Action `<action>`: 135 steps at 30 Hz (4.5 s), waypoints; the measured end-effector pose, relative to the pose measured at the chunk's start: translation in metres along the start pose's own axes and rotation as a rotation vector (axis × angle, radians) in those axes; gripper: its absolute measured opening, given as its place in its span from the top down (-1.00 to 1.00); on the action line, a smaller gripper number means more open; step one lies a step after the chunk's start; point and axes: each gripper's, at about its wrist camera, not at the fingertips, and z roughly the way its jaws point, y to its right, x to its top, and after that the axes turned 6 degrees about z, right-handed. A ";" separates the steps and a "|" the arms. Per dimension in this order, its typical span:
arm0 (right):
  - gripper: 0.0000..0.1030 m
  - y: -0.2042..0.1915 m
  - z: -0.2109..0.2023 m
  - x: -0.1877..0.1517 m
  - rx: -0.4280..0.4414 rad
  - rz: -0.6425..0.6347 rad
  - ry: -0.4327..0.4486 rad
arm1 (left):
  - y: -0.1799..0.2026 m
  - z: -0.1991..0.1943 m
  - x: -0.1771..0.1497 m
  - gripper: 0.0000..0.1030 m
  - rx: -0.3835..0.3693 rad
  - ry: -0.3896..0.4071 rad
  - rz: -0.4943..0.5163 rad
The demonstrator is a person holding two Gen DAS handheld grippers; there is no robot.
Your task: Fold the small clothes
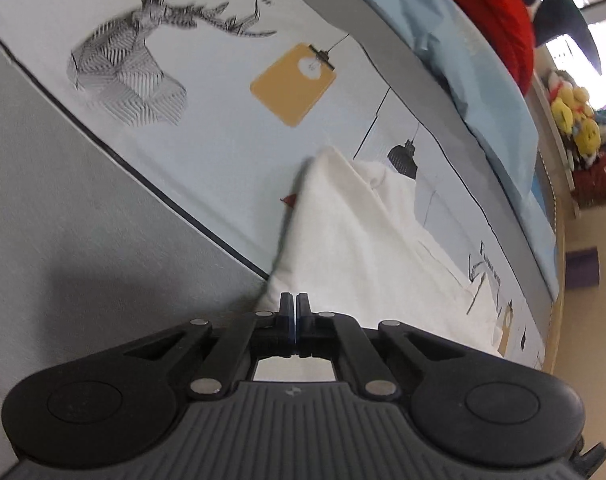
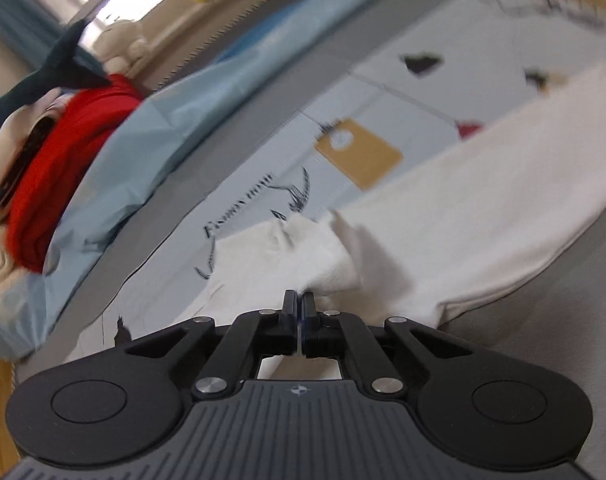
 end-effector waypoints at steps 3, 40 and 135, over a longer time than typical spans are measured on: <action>0.96 0.019 0.023 -0.004 -0.104 -0.018 -0.102 | 0.000 0.000 0.000 1.00 0.063 -0.020 0.091; 0.53 0.066 0.026 0.013 -0.129 0.087 -0.070 | 0.069 0.042 -0.044 0.74 0.200 -0.016 0.701; 0.50 -0.014 -0.072 -0.038 0.054 -0.402 0.052 | 0.044 -0.007 -0.066 0.43 0.098 0.218 0.490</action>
